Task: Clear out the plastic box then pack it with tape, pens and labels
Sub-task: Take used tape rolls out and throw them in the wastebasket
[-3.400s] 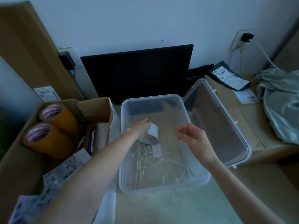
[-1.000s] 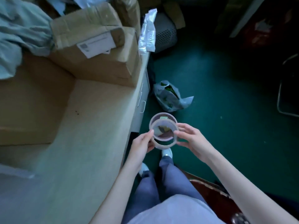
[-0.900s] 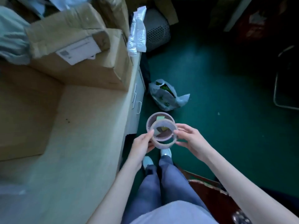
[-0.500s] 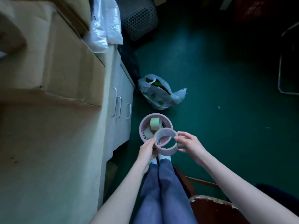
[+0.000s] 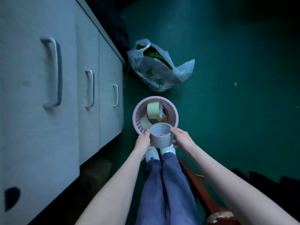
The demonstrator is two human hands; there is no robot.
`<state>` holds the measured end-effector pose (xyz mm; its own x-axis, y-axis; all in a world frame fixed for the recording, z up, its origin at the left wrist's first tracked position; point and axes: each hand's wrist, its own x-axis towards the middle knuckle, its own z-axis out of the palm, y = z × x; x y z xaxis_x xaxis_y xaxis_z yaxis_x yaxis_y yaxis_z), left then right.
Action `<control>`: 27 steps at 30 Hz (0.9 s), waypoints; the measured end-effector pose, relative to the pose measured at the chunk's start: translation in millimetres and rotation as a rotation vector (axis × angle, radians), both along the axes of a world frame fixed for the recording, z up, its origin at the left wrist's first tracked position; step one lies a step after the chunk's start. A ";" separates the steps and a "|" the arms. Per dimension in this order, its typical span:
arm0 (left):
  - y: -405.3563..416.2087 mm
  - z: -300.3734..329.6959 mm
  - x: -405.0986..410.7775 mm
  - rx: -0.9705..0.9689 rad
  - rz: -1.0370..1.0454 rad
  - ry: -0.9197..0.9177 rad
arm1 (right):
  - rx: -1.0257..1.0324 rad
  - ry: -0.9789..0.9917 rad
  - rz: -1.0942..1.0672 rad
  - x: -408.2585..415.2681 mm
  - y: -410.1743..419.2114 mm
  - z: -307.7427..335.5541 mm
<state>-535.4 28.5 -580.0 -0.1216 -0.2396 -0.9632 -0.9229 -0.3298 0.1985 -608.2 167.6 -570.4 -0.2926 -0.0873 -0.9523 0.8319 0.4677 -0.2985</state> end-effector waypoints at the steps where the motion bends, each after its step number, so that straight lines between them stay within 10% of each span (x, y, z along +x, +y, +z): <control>1: 0.9 -5.2 2.5 0.002 -0.017 0.003 | 0.002 0.005 0.011 1.6 1.0 -5.2; 13: 4.5 45.6 17.4 -0.136 -0.087 0.099 | 0.099 0.232 0.127 -0.6 5.4 46.3; 27: 29.0 318.7 35.0 -0.186 0.245 0.442 | -0.169 0.327 -0.086 32.2 21.3 308.0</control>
<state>-500.4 57.5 -261.4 -0.4252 -0.4735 -0.7713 -0.6381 -0.4475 0.6265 -576.0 188.9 -262.4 -0.5922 -0.1966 -0.7814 0.7139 0.3217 -0.6220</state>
